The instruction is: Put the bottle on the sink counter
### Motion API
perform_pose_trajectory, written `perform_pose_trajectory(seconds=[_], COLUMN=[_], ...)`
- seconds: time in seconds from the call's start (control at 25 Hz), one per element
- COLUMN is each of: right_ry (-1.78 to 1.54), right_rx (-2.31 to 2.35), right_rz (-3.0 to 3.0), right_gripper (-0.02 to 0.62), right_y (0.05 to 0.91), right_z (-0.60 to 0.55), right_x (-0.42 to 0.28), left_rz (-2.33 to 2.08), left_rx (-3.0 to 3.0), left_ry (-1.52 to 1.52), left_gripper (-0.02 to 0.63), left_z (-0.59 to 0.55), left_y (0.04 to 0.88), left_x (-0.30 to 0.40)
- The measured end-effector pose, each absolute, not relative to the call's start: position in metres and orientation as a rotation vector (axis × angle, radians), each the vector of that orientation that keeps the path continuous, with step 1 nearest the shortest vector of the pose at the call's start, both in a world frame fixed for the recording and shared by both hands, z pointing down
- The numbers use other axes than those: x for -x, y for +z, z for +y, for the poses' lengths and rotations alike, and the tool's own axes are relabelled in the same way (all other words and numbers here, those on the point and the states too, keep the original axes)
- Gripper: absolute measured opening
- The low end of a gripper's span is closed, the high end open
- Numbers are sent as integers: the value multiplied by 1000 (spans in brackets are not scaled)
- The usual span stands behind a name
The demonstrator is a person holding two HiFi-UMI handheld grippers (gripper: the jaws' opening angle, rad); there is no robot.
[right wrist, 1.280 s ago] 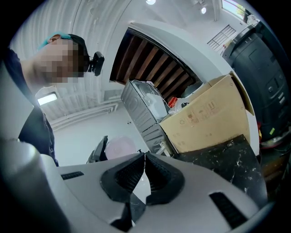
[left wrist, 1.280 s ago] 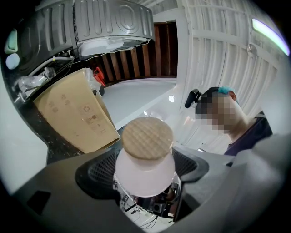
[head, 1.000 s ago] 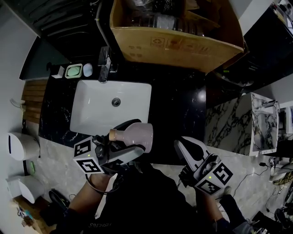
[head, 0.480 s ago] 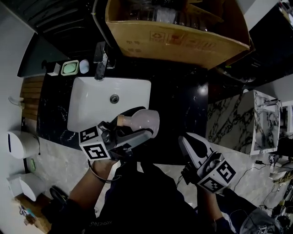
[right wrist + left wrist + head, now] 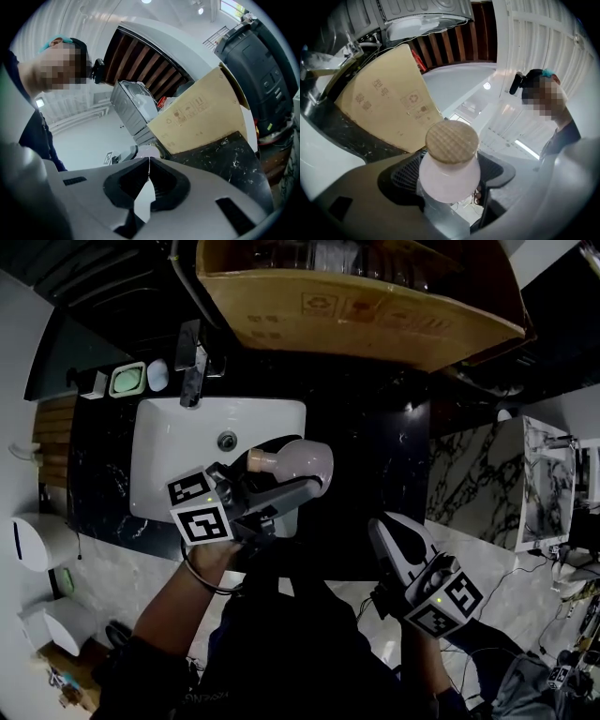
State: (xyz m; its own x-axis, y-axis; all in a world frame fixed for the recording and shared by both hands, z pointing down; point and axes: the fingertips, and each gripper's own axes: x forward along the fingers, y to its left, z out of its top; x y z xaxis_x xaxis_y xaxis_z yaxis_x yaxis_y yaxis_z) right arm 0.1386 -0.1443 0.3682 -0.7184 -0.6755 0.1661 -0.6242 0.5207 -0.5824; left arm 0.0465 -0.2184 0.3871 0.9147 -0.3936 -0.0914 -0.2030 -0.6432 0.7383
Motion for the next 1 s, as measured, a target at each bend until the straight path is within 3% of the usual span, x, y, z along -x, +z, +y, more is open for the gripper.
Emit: perform_pose_trajectory(seconds=[1.0], right_ry=[-1019], right_rx=[1258], right_rz=[2581], right_gripper=[26], right_y=[388], right_z=[-165], right_x=[-153], left_rz=[-407], left_rx=[-2435], left_ry=[168], left_gripper=[382], left_z=[-280], left_y=[468], left_x=[-96])
